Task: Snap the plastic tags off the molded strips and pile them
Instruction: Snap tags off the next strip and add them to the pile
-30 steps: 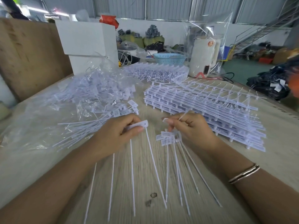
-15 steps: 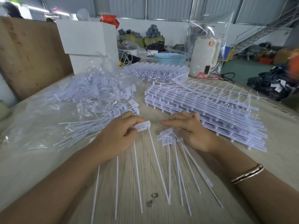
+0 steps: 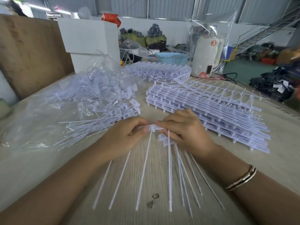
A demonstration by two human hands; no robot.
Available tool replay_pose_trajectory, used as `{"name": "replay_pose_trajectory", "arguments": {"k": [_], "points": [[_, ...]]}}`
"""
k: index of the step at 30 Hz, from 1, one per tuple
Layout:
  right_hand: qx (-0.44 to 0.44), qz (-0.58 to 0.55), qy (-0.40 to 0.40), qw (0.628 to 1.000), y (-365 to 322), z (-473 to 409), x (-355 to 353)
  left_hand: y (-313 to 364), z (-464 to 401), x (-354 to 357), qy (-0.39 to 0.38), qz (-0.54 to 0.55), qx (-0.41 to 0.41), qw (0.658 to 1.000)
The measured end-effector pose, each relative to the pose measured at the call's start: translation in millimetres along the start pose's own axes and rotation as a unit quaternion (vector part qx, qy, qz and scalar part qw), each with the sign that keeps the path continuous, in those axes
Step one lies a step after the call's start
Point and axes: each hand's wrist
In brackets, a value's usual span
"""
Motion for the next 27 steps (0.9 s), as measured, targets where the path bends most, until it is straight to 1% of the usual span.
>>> {"name": "replay_pose_trajectory", "arguments": {"k": [3,5,7,9,12,19,21,23,25,26,27], "points": [[0.024,0.005,-0.006,1.0,2,3,-1,-5,0,-3,-0.013,-0.006,0.012,1.0],[0.068,-0.046,-0.019,0.996,2,4,0,-4,-1,-4,0.005,0.001,0.035,0.999],[0.119,-0.121,-0.03,0.985,1,3,0,-3,-3,-5,0.024,0.006,0.055,0.998],[0.146,-0.17,-0.038,0.974,2,4,0,-3,-4,-4,0.03,0.0,0.067,0.997],[0.164,-0.219,-0.04,0.961,2,4,1,-4,-4,-3,0.032,-0.011,0.075,0.997],[0.187,-0.296,-0.016,0.937,3,2,1,-4,-6,-5,0.044,-0.015,0.096,0.994],[0.194,-0.312,-0.021,0.93,2,2,1,-5,-6,-5,0.045,-0.016,0.107,0.993],[0.231,-0.338,-0.02,0.912,1,3,2,-6,-7,-5,0.046,-0.031,0.125,0.991],[0.312,-0.376,0.008,0.872,3,4,0,-7,-8,-6,0.055,-0.047,0.143,0.987],[0.33,-0.379,0.026,0.864,6,5,-1,-9,-8,-7,0.061,-0.04,0.138,0.988],[0.318,-0.361,0.034,0.876,11,6,-4,-11,-7,-9,0.067,-0.025,0.128,0.989]]}}
Point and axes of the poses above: each hand's wrist, its own z-axis away from the middle knuckle, its own x-axis out of the palm, y = z × x, and after that the axes turned 2 degrees about y, right-handed
